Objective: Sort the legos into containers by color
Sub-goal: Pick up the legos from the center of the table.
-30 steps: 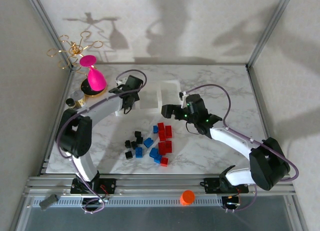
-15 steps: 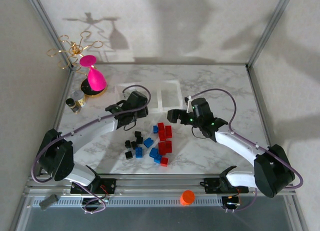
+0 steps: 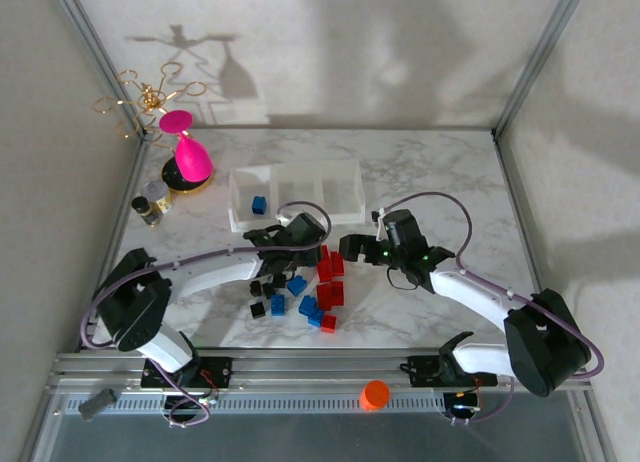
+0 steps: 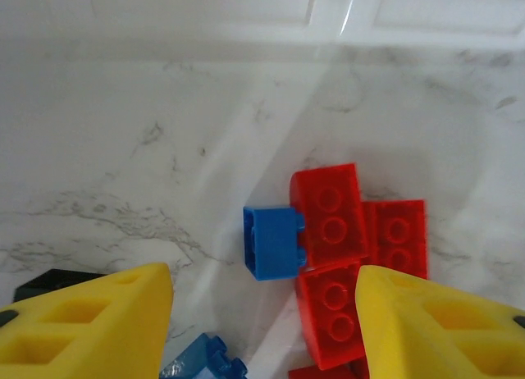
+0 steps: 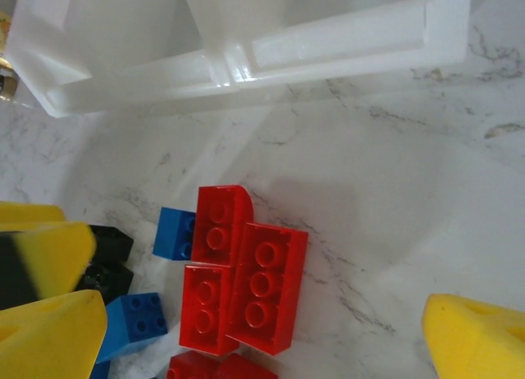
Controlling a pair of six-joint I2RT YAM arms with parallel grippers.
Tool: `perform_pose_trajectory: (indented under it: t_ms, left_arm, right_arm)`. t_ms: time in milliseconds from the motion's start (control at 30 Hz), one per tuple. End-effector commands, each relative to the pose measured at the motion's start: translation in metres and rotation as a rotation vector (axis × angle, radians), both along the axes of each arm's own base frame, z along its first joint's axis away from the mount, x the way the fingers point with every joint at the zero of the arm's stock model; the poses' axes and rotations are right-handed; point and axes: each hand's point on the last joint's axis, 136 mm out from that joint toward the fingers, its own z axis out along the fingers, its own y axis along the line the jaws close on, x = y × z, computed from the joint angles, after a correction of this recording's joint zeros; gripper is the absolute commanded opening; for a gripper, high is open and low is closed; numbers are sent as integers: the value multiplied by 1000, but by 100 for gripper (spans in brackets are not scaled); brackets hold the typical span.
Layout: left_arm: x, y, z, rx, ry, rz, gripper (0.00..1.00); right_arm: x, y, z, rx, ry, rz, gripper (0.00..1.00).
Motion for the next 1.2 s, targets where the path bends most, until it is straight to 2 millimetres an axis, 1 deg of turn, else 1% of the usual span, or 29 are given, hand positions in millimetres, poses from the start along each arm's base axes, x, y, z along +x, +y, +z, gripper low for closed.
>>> perform_pose_trajectory:
  t_ms: [0,67,167,267,433,700,833,1167]
  left_arm:
    - [2,-8,-9,1,18,10,59]
    - [4,-13,-17,8,30,2,58]
    - [7,-19,-24,21,44,-12,56]
    - [10,-27,-27,9,43,-26,54]
    - [15,-31,-35,36,51,-30,52]
    - [15,-21,-47,89,63,-12,47]
    - [14,-18,-48,102,58,-8,42]
    - [13,-7,-50,137,54,4,32]
  right_arm:
    - [-2,-1,5,35,-2,-7,99]
    - [-1,-3,7,43,-9,-12,99]
    - [-1,-4,7,48,-10,-18,99]
    - [-1,-4,7,45,-9,-17,99]
    - [0,-6,6,39,-11,-21,99]
    - [1,-8,8,35,-19,-28,99]
    - [1,-6,7,40,-13,-23,99]
    - [2,-6,9,40,-17,-23,99]
